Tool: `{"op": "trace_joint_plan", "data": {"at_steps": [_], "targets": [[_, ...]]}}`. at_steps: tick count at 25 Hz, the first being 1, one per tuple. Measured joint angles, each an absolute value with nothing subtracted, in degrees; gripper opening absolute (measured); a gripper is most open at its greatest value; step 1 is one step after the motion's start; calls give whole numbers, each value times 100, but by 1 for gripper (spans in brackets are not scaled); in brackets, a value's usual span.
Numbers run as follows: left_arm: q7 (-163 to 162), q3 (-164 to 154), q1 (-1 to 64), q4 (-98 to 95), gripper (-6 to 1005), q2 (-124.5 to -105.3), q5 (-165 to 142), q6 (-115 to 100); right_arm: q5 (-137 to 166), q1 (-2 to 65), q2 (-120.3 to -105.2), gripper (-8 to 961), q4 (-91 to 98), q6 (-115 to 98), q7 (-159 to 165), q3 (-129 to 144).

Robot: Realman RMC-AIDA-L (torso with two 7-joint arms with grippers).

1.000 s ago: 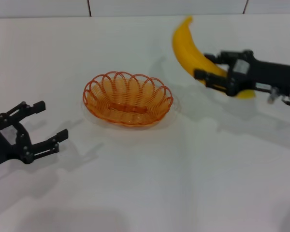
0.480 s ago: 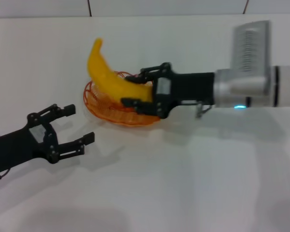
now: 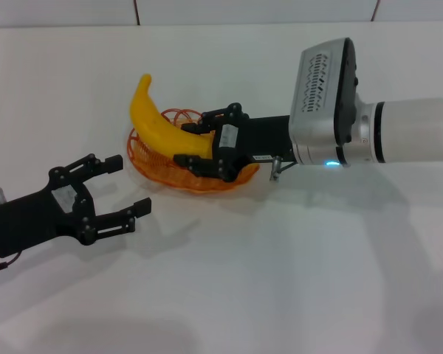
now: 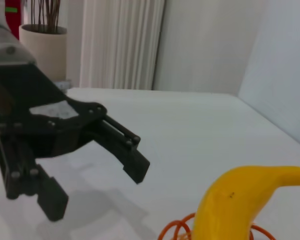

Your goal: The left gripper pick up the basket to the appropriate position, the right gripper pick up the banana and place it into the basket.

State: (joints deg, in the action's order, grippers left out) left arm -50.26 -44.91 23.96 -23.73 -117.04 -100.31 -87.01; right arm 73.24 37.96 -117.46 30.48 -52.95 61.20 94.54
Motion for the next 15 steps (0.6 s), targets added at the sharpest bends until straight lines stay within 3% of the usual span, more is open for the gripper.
{"op": "trace_joint_plan", "data": {"at_steps": [9, 13, 15], "targets": [[-5028, -4487, 2258, -2386, 892, -11680, -10036, -8702, 7224, 3382, -11662, 618, 3739, -5547, 6278, 9505], [-5028, -4443, 2134, -2427, 892, -11666, -10037, -8701, 7265, 2807, -11466, 691, 4418, -5588, 6596, 9477], [-5023, -4429, 2076, -2438, 892, -11658, -10038, -8690, 7270, 2522, -11300, 792, 4608, -5683, 6746, 9457]]}}
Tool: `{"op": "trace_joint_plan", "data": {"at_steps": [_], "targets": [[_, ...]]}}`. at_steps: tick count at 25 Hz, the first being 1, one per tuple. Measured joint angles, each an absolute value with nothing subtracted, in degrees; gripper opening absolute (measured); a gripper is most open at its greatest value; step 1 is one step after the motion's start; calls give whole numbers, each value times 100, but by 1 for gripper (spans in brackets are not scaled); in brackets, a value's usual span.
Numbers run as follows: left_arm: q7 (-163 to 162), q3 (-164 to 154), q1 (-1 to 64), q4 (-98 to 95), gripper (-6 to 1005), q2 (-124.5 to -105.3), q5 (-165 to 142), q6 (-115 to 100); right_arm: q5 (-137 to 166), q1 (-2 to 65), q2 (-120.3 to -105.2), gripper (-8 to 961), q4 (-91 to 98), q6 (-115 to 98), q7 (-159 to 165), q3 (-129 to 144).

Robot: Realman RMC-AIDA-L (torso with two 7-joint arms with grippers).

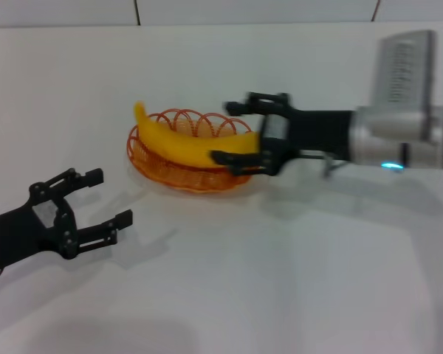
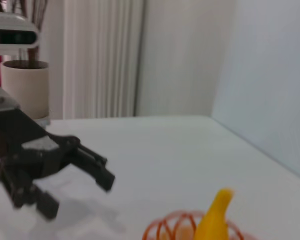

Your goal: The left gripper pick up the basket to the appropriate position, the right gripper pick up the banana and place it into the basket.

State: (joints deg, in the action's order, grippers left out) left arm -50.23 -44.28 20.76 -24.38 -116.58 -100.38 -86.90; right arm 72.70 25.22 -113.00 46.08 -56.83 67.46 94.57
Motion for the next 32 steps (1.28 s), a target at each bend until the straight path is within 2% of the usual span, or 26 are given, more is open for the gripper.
{"op": "trace_joint_plan", "data": {"at_steps": [1, 2, 3, 5, 7, 17, 26, 32], "targets": [[-5019, -4424, 2051, -2450, 892, -11657, -10036, -8681, 7271, 2401, -11212, 842, 4648, -5791, 6836, 9421], [-5012, -4418, 2011, -2480, 892, -11657, -10030, -8665, 7276, 2215, -11061, 840, 4597, -6115, 6973, 9274], [-5007, -4415, 1974, -2521, 892, -11656, -10021, -8653, 7276, 2215, -11061, 838, 4597, -6115, 6973, 9274], [-4993, -4406, 1911, -2590, 892, -11655, -10011, -8641, 7326, 2081, -10949, 833, 4402, -6519, 6960, 9059], [-4966, -4313, 1848, -2641, 891, -11654, -10007, -8632, 7407, 2006, -10904, 831, 4126, -6861, 6739, 8815], [-4537, -3975, 1766, -2673, 891, -11642, -10118, -8496, 7432, 1982, -11035, 833, 2841, -7272, 5546, 7785], [-4547, -3972, 1881, -2633, 892, -11677, -10040, -8085, 7431, 2014, -11113, 829, 2769, -7270, 5330, 7729], [-4531, -3972, 1888, -2613, 892, -11681, -9995, -8051, 7496, 2013, -11110, 827, 2741, -7272, 5307, 7655]]}}
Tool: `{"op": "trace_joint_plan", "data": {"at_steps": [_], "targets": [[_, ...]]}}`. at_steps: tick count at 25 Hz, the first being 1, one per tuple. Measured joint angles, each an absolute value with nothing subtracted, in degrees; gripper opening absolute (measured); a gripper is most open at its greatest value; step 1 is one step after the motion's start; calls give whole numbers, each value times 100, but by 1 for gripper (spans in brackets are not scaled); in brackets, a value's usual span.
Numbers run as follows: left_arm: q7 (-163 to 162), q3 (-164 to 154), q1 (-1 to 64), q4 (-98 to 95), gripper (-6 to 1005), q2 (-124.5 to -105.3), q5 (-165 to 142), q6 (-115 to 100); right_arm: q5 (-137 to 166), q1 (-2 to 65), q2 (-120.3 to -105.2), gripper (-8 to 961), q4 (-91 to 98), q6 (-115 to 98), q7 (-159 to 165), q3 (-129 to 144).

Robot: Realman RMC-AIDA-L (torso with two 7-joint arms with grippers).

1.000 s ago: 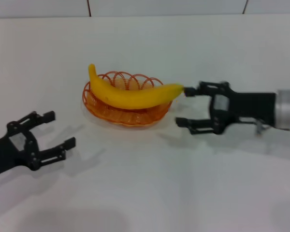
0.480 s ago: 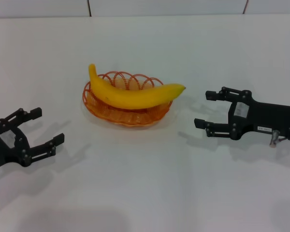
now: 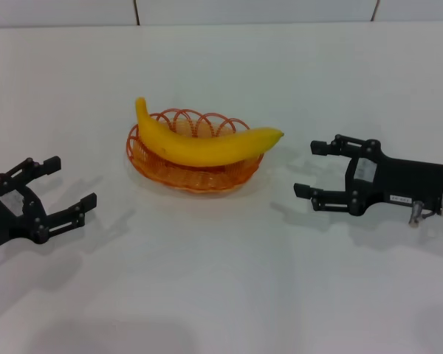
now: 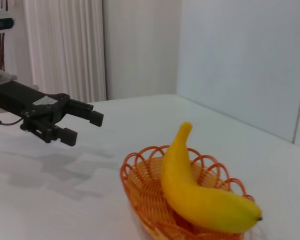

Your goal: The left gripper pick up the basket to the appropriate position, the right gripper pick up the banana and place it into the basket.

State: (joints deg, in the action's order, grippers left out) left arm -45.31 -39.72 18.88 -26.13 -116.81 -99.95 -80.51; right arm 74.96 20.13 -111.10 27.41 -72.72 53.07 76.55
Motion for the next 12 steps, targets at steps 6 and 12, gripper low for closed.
{"op": "trace_joint_plan", "data": {"at_steps": [6, 12], "targets": [[-4528, -3972, 1886, -2610, 892, -11681, -9993, -8050, 7491, 1957, -11111, 828, 2726, -7307, 5305, 7331], [-4526, -3972, 1858, -2612, 892, -11685, -9992, -8076, 7463, 1933, -11103, 828, 2716, -7316, 5301, 7262]]}}
